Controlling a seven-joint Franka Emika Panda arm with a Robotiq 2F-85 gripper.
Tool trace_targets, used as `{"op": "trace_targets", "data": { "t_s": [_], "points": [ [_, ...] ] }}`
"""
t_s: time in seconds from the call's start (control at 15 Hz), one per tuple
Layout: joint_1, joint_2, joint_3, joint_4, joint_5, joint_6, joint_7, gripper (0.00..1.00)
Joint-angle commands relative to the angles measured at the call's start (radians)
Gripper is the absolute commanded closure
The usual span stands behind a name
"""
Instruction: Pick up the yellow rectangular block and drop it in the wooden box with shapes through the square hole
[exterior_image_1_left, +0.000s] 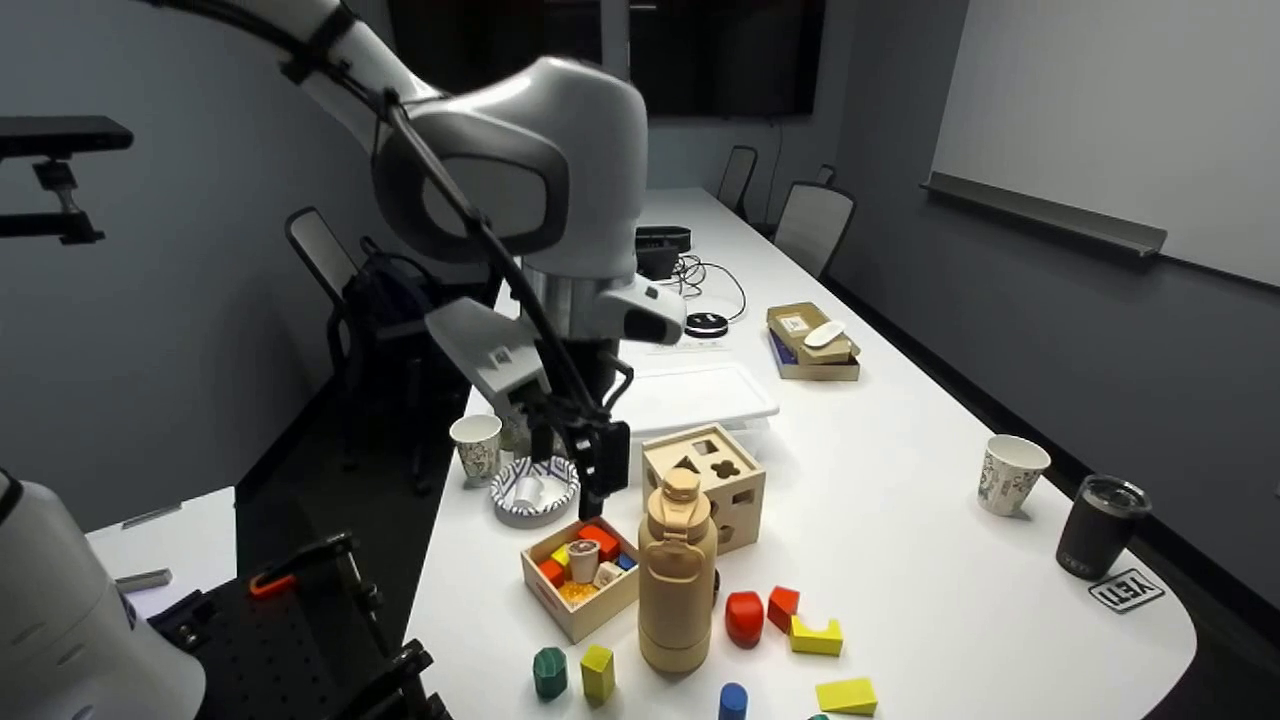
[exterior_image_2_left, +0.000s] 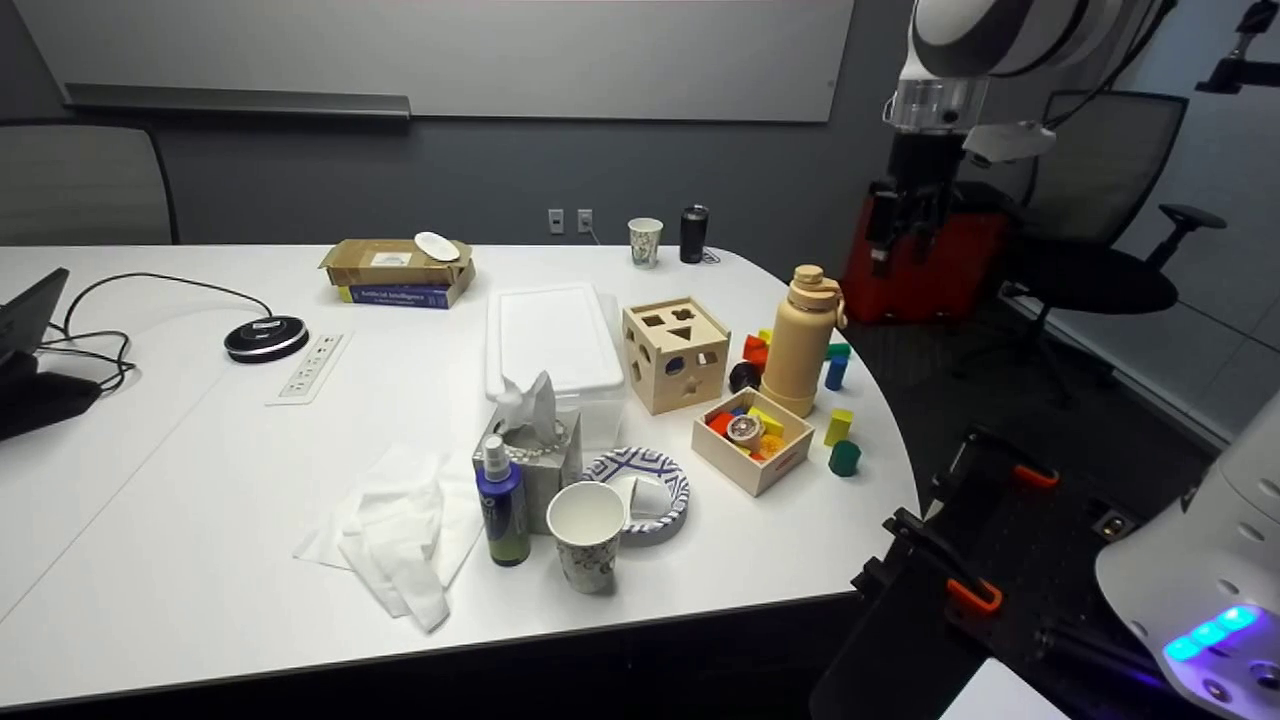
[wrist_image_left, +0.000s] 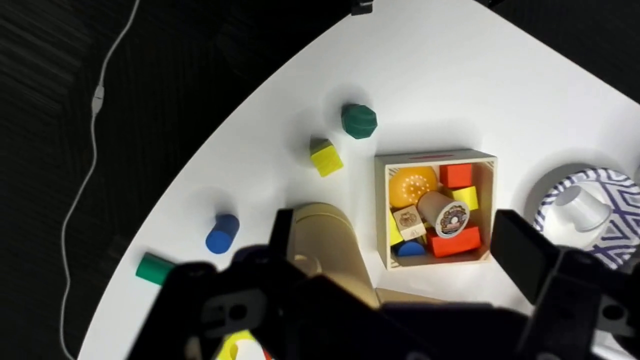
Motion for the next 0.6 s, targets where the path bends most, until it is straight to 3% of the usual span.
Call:
{"op": "trace_targets", "data": {
  "t_s": [0.0, 0.53],
  "points": [
    [-0.017, 0.171, 0.009, -0.003, -0.033, 0.16, -0.018, 0.0],
    [-0.012, 0.509, -0.02, 0.061, -0.221, 0.453, 0.069, 0.0]
  ]
}}
